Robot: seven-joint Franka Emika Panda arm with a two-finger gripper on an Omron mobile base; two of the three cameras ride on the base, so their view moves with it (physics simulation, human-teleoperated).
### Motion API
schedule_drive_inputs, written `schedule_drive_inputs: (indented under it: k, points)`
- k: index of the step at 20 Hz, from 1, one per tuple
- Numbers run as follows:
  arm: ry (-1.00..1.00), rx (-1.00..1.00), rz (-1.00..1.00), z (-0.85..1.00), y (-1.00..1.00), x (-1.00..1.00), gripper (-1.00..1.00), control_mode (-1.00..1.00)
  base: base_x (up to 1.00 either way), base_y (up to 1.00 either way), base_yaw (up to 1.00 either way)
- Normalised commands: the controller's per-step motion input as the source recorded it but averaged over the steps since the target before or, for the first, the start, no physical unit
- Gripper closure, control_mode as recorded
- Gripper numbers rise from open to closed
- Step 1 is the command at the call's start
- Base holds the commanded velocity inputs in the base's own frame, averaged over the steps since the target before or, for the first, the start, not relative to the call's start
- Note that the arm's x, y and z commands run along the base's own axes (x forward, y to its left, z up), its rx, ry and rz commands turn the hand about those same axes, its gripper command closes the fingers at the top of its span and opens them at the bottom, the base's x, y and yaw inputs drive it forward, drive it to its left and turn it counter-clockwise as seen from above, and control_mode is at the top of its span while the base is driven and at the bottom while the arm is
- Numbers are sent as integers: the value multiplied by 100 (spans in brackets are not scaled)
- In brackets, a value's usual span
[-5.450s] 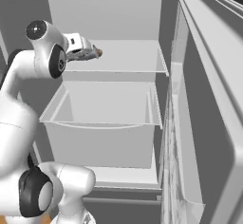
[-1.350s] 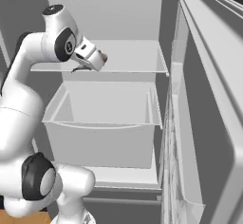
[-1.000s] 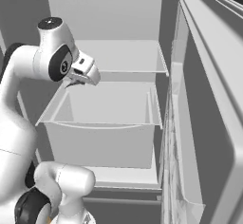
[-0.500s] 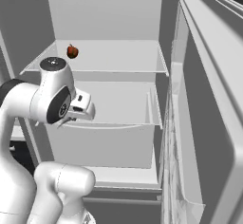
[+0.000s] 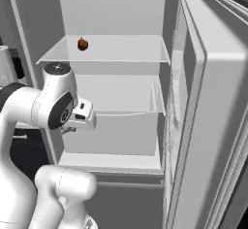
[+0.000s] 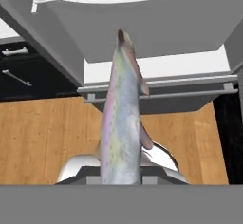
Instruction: Place one bell pepper and one fish in each tupperware on the nearby counter, to pack two identical lunches.
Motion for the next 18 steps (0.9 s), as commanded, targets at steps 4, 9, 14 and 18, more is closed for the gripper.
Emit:
schedule_drive_inputs:
  k: [4,9,14,18]
  points:
    - [0,0,0,0,0,0,100,100,-77,84,0]
    - [0,0,0,0,0,0,100,100,-61,99,0]
    - [0,0,0,0,0,0,100,100,-12,100,3]
    - [0,0,0,0,0,0,100,100,26,100,2]
